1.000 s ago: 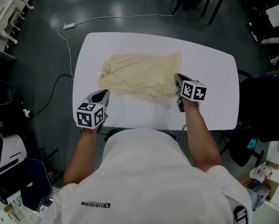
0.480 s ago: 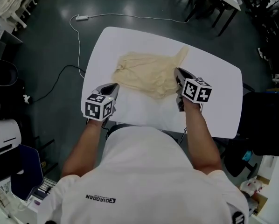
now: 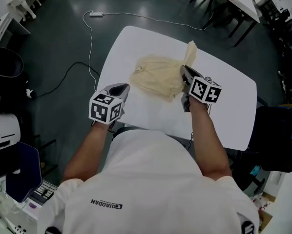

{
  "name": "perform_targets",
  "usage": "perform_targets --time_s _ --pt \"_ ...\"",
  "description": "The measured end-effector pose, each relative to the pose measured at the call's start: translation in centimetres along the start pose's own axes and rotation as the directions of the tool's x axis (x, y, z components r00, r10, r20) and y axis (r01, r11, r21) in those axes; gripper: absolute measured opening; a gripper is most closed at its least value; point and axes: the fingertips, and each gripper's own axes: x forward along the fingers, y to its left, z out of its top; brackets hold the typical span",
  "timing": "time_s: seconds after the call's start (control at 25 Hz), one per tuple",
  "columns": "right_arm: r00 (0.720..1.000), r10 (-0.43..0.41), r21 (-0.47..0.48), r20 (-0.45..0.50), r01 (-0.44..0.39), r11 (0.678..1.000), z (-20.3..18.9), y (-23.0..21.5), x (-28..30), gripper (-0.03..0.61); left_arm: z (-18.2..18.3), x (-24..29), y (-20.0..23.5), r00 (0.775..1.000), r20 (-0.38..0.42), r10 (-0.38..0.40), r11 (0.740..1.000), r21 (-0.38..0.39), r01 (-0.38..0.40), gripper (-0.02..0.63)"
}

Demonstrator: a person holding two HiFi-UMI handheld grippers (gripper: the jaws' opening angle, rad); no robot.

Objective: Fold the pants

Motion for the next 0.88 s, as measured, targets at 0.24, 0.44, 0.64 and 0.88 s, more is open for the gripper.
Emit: perform_targets --time_s 0.24,0.44,0.64,0.88 --pt "0.999 0.019 -0.051 -0.03 -0.02 0.999 -0.1 3.9 3.7 0.029 -0.6 -1.8 2.3 1.0 0.002 0.012 1.0 -0.011 -0.012 0.028" --pt "0.993 0.053 -0.05 -0.108 -0.059 0.997 -2.4 7.2 8.4 0.033 -1.3 -3.3 4.0 0.999 0.005 0.033 0.999 -0.038 -0.032 0.028" --pt "0.966 0.189 -0.037 -0.177 -0.198 0.98 -4.3 12.0 10.9 0.161 -2.6 -4.3 5.1 0.999 -0.006 0.047 0.997 -0.062 -0.047 0.028" --pt "0.965 0.175 -0.058 -0.194 -0.19 0.98 -5.2 12.2 11.2 0.117 -3.0 -4.9 6.4 0.999 -0.008 0.045 0.997 -0.067 -0.045 0.028"
